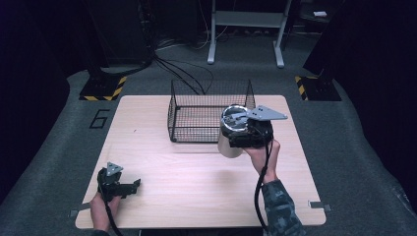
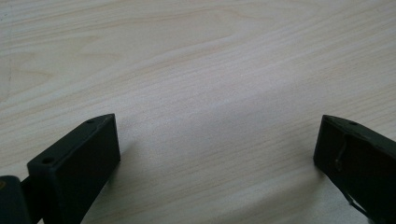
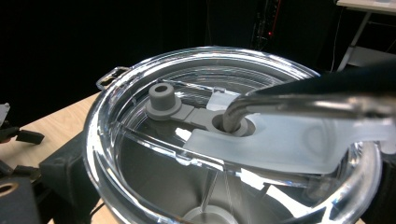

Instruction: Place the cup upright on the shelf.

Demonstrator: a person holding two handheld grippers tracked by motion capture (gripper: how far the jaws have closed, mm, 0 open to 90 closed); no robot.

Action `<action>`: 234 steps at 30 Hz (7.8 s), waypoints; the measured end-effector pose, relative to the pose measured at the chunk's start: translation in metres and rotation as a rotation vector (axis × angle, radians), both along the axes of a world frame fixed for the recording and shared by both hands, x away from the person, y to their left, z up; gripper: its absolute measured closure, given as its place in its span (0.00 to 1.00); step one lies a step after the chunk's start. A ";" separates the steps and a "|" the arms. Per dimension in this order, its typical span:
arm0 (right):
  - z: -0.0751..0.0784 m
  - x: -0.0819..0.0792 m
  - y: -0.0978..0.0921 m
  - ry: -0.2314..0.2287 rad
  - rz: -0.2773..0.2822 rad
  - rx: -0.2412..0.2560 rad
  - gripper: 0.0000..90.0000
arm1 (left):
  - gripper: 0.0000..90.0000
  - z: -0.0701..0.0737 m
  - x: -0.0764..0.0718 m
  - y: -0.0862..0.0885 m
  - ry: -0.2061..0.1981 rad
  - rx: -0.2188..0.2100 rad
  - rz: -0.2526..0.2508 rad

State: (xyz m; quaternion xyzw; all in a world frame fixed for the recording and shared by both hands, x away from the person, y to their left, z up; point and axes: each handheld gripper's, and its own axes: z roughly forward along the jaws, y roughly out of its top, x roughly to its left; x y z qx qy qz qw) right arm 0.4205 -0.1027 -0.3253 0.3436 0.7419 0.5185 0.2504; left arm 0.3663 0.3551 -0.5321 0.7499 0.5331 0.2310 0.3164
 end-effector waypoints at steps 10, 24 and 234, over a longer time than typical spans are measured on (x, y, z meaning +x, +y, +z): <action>0.010 0.017 0.005 -0.005 -0.006 -0.010 0.04 | 0.00 0.000 0.000 0.000 0.000 0.000 0.000; 0.013 0.046 0.008 0.016 -0.037 -0.008 0.04 | 0.00 0.000 0.000 0.000 0.000 -0.001 0.002; -0.042 -0.021 -0.048 0.203 -0.106 -0.124 0.00 | 0.00 0.000 0.000 0.000 -0.001 -0.005 0.002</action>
